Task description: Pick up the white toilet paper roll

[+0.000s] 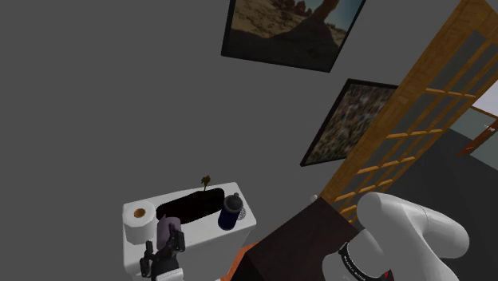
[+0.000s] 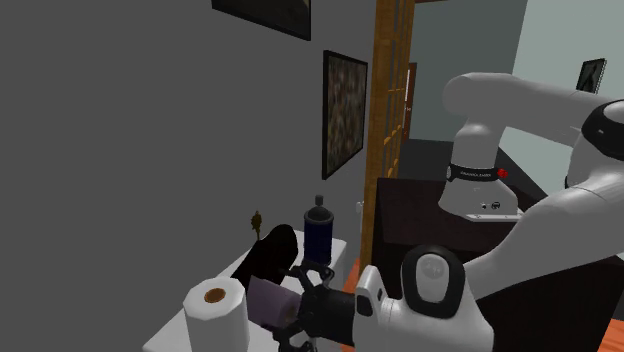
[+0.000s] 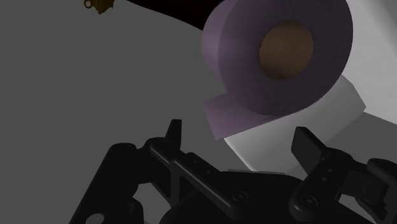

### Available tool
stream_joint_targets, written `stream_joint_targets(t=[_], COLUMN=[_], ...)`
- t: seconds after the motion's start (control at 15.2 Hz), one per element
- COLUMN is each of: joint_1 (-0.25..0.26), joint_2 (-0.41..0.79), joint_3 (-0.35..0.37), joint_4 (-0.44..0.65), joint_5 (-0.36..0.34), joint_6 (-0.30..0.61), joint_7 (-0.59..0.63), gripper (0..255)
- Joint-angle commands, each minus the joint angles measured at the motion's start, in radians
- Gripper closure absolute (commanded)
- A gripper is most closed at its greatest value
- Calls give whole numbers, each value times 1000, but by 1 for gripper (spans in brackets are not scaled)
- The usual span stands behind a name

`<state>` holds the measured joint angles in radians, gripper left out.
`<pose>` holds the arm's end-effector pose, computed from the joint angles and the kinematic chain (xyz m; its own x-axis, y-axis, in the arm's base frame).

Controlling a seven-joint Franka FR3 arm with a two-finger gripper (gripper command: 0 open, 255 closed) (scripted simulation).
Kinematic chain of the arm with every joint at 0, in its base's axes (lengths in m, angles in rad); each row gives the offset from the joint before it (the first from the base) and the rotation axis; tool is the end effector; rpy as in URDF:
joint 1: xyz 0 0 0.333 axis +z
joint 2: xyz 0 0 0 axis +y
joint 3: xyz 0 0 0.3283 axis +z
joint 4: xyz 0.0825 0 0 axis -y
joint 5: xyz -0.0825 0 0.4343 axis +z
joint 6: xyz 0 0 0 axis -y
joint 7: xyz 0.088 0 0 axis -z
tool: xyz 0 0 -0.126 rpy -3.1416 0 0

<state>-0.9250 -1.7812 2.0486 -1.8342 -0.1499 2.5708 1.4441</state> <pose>0.3627 0.5113 -0.0249 0.2143 0.6474 0.7314 -0.1180 -0.7261 0.6774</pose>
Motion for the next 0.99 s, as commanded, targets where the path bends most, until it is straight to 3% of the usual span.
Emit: stream_joint_targets(t=[0.0, 0.33, 0.4, 0.92], joint_1=[-19, -52, -53, -53], joint_2=[-3, -3, -2, -1], joint_3=[15, 42, 41, 40], joint_4=[26, 74, 73, 74], joint_5=[-40, -95, -96, -96], joint_6=[-14, -41, -40, -40], joint_7=[40, 97, 96, 95], gripper=[0, 0, 255, 255])
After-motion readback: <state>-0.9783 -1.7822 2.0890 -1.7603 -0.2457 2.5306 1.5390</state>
